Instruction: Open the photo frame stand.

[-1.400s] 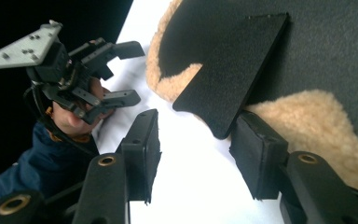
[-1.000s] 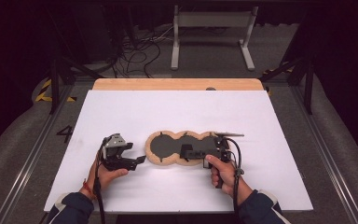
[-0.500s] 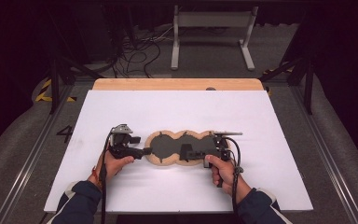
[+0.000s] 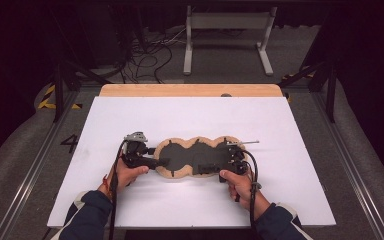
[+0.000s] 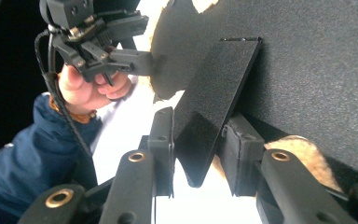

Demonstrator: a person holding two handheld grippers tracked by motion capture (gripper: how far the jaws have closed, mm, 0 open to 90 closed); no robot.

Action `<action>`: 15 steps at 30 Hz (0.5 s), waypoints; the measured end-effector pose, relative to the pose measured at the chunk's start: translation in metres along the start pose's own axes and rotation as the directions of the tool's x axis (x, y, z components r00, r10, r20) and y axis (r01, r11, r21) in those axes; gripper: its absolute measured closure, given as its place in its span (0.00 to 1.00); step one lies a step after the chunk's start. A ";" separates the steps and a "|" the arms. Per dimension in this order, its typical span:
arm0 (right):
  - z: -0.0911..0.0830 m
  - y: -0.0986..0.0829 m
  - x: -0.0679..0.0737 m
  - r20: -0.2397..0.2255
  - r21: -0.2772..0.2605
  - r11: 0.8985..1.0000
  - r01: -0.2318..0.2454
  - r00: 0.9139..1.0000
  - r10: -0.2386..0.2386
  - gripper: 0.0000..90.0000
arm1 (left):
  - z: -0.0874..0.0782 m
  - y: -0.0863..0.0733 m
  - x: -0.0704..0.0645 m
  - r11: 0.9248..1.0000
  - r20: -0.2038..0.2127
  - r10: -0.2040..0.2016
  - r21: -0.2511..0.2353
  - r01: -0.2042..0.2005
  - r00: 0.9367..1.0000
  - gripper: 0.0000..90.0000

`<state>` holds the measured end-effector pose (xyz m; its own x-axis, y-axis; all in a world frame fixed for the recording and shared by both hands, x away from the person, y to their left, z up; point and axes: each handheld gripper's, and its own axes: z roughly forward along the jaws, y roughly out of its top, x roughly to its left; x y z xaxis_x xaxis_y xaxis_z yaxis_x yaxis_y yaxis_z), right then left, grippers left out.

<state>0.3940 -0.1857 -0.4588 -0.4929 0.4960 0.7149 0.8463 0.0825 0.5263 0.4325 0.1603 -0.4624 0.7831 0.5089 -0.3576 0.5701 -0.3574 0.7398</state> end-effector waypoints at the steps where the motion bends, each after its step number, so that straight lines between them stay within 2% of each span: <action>1: 0.000 0.000 0.001 0.003 0.000 1.000 0.009 1.000 -0.009 0.75 | -0.001 0.000 0.000 1.000 0.001 0.003 -0.006 -0.003 1.000 0.37; 3: 0.000 0.000 0.001 0.004 0.000 1.000 0.025 1.000 -0.025 0.75 | -0.003 0.000 0.000 1.000 0.002 0.003 -0.010 -0.003 1.000 0.40; 6: -0.001 -0.001 0.004 0.029 0.005 0.996 0.085 0.996 -0.085 0.75 | -0.009 0.001 -0.001 0.998 0.001 0.040 -0.041 -0.040 0.999 0.45; 7: -0.001 -0.001 0.004 0.039 0.001 0.995 0.102 0.994 -0.102 0.75 | -0.011 0.001 -0.001 0.998 0.002 0.040 -0.055 -0.040 0.999 0.47; 10: -0.001 0.000 0.004 0.053 -0.003 0.994 0.113 0.992 -0.113 0.78 | -0.016 0.003 -0.002 0.996 0.001 0.044 -0.084 -0.044 0.999 0.53; 12: -0.001 0.001 0.005 0.066 -0.005 0.992 0.124 0.990 -0.123 0.80 | -0.017 0.004 -0.004 0.994 -0.017 0.067 -0.090 -0.068 0.998 0.56; 14: 0.000 0.001 0.006 0.079 -0.011 0.991 0.134 0.988 -0.132 0.80 | -0.018 0.007 -0.008 0.988 -0.066 0.116 -0.095 -0.122 0.991 0.56; 15: 0.000 0.002 0.006 0.082 -0.015 0.991 0.135 0.988 -0.133 0.81 | -0.018 0.007 -0.011 0.987 -0.083 0.124 -0.097 -0.132 0.989 0.56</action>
<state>0.3926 -0.1829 -0.4540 -0.5831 0.5495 0.5984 0.7688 0.1353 0.6250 0.4235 0.1664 -0.4424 0.8243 0.5237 -0.2150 0.4352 -0.3434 0.8322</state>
